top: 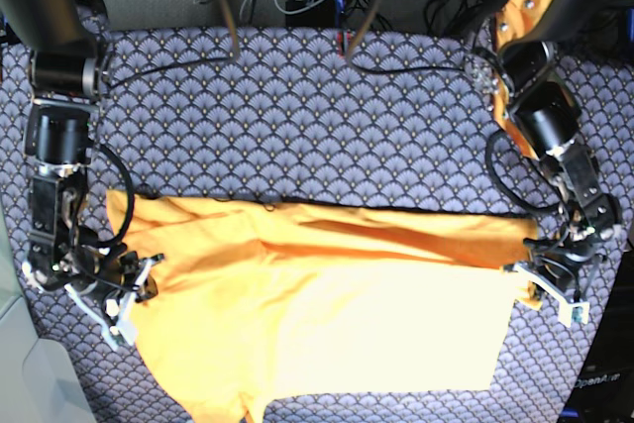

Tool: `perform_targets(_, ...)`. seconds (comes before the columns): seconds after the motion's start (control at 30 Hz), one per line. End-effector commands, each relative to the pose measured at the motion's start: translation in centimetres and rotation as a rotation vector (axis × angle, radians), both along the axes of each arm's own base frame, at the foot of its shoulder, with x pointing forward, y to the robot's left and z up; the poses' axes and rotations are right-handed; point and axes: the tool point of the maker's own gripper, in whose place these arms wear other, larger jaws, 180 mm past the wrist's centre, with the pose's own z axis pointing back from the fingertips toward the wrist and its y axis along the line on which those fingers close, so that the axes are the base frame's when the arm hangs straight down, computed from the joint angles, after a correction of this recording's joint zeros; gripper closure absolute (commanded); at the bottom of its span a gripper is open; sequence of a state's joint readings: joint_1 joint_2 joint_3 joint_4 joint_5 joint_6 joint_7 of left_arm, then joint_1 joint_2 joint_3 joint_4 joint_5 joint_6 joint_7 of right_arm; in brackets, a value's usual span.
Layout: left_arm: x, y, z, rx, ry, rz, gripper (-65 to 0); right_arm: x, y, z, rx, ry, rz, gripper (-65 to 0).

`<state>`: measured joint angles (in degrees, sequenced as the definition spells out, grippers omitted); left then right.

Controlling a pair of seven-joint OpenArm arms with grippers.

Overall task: Fold the T-shirt properly
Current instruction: 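Lift both held shoulder edges and pull them toward the hem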

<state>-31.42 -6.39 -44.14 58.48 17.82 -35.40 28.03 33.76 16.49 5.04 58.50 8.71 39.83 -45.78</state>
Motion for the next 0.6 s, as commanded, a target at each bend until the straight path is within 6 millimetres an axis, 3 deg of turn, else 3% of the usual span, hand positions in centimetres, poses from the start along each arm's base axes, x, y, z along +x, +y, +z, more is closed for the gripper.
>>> perform_targets(0.0, 1.2, 1.2, 3.0, 0.02, -0.082, 0.015, 0.0, 1.5, -0.3, 2.7, 0.009, -0.077, -0.001, -12.4)
perform_targets(0.13, 1.2, 1.3, 3.2, 0.02, -0.084, 0.016, -3.5, 2.1, -0.3, 3.6, 0.012, -0.104, -0.001, -18.9)
perform_targets(0.43, 0.8, 1.0, 2.4, 0.016, -0.069, 0.006, -37.4, 2.1, -2.0, 4.3, 0.046, -0.124, -0.06, -22.1)
perform_targets(0.57, 0.7, 0.6, 2.2, 0.008, -0.062, 0.004, -39.9, 0.9, -2.1, 2.4, 0.044, -0.083, -0.062, -22.1)
